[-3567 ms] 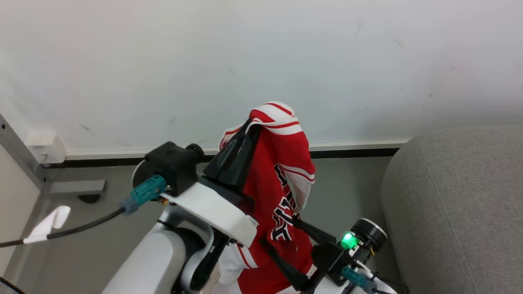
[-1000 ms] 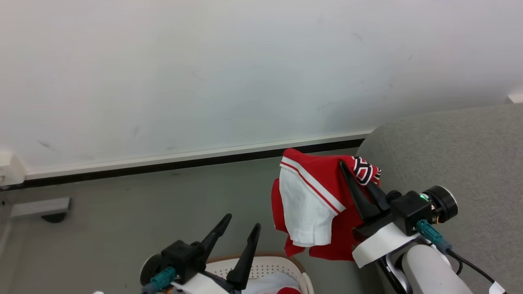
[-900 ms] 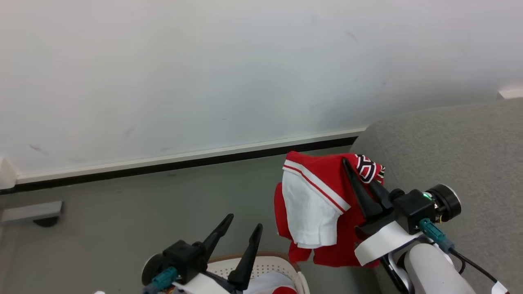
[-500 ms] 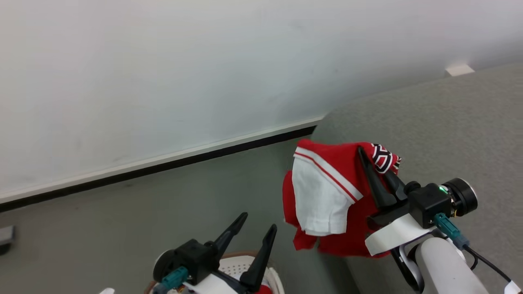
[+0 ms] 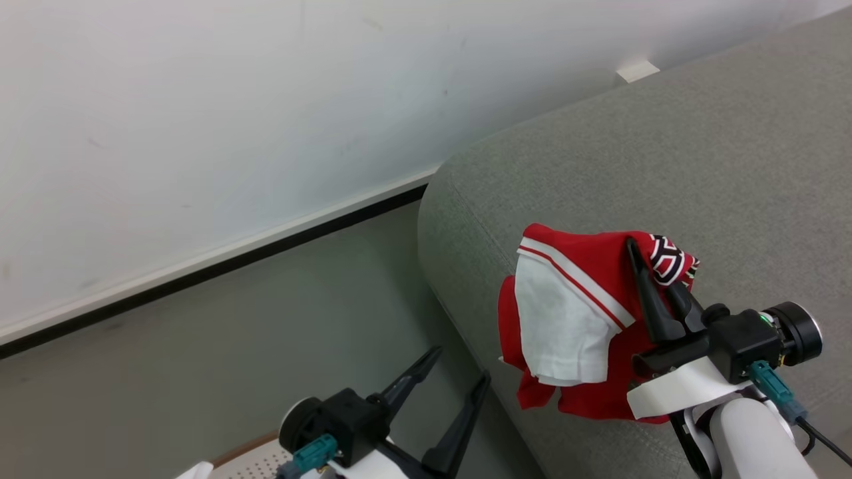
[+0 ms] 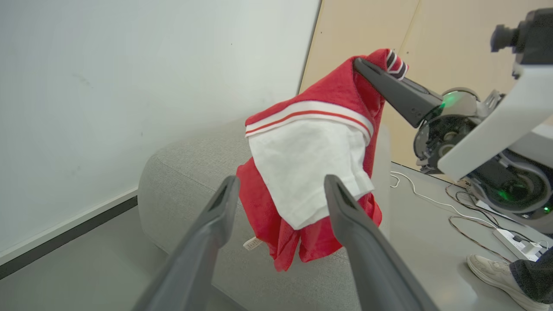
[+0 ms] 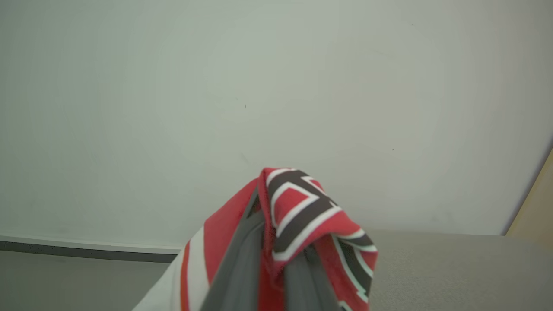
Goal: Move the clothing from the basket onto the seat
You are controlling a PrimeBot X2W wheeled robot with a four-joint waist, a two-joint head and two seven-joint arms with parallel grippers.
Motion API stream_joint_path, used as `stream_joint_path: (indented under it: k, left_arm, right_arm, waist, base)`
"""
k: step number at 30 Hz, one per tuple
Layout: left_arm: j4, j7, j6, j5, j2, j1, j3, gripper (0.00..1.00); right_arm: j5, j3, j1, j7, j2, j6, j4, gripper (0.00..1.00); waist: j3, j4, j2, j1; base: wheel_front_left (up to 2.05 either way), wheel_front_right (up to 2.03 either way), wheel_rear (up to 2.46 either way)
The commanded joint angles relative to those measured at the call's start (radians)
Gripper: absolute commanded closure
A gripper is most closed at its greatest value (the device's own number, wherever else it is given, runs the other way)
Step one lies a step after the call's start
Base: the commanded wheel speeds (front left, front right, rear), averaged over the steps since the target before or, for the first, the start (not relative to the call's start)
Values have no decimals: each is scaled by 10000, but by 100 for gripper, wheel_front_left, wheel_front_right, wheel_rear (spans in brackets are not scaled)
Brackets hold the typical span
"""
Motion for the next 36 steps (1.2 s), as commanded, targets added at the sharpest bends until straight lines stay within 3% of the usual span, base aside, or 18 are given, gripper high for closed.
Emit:
stream_joint_path:
  k: [1,6,11,19,29,36]
  left_arm:
    - [-62,54,-51,121,23,-58,-37,0]
    - [-387,310,-87,241,94,-298,-194,0]
    - [-884,728,-343,412,365,-933,-297,0]
    - [-1582,1237,-812,650,711,-2350,-176,0]
    - [-1861,1233,-921,507,952,-3070,176,0]
    - [-1842,1064,-777,364,1094,-2947,418,0]
  right_arm:
    - [74,-86,113,-37,-6,-22,-138,100]
    - [389,-457,223,27,24,-22,-629,100]
    - [709,-1595,-315,213,78,-22,-1123,100]
    - [795,-3347,-2794,1119,-342,-22,-1245,100]
    - [239,-5790,-6712,2046,-1436,-22,499,100]
    - [-1067,-7864,-7030,1592,-1400,-22,2343,100]
  waist:
    - [183,-154,-1,0]
    - [776,-49,-1,0]
    - [2020,533,-1,0]
    - [4277,1732,-1,0]
    - [5919,2705,-1,0]
    - [6369,3089,-1,0]
  base:
    - [0,0,0]
    - [0,0,0]
    - [0,0,0]
    - [0,0,0]
    - [0,0,0]
    - [0,0,0]
